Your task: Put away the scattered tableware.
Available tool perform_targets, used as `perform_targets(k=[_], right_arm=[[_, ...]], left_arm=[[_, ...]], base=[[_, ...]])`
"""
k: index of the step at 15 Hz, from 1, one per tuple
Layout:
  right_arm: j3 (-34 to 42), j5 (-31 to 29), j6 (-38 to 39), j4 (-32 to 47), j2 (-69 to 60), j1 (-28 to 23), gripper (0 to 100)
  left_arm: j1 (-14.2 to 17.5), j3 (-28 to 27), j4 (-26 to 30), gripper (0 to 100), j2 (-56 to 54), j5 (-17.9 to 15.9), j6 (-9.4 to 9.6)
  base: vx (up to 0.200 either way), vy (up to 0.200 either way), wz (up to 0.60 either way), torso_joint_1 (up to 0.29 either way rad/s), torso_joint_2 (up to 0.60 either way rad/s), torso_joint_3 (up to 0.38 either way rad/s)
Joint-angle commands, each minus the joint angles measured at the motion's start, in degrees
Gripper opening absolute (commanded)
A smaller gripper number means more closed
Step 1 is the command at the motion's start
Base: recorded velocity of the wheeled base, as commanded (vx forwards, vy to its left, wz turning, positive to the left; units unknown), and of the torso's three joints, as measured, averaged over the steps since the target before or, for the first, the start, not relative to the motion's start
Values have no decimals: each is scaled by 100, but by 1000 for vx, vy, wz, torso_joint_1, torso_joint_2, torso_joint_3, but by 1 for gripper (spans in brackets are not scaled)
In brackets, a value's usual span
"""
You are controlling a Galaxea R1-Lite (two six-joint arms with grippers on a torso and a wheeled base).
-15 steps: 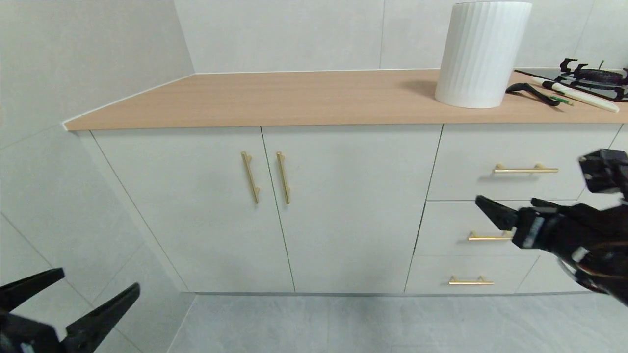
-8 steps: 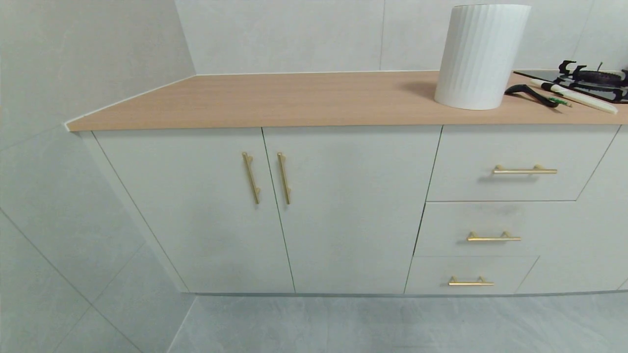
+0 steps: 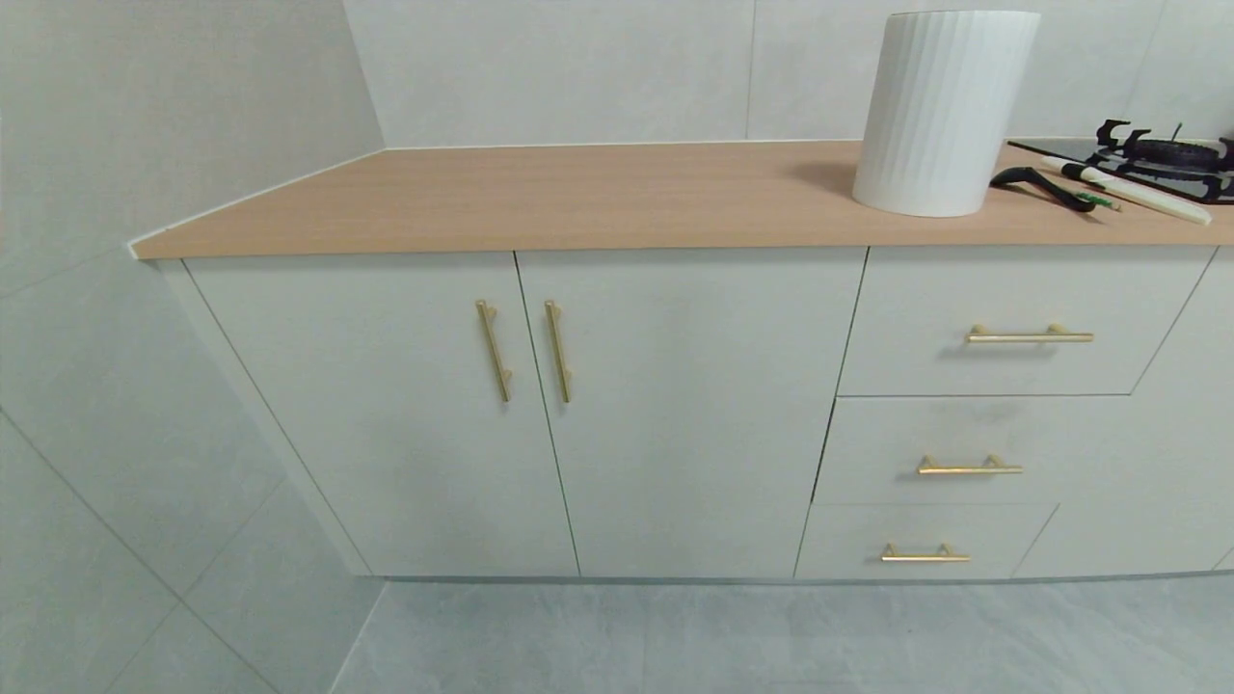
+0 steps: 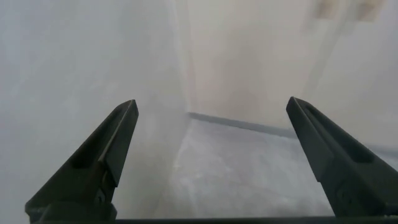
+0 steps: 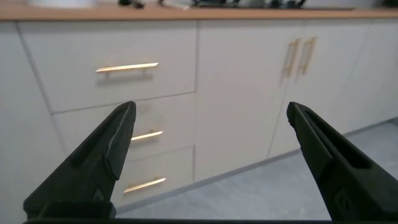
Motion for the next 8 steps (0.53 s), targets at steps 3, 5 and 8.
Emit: perform_targets(k=[3,5,8], right_arm=[[725,48,-8,-98,-359,-91,100],[1217,302,62,-124,-385,-64,100],[1331,970,466,157,-385,-64,100]], left_arm=[[469,967,-673,100,-532,-39,132],[469,1222,-1157,100,-532,-575,114],[469,1530,-1816,100,-532,-1797,53]], base=[[0,0,0,0,0,0],[0,0,0,0,0,0],[0,0,0,0,0,0]])
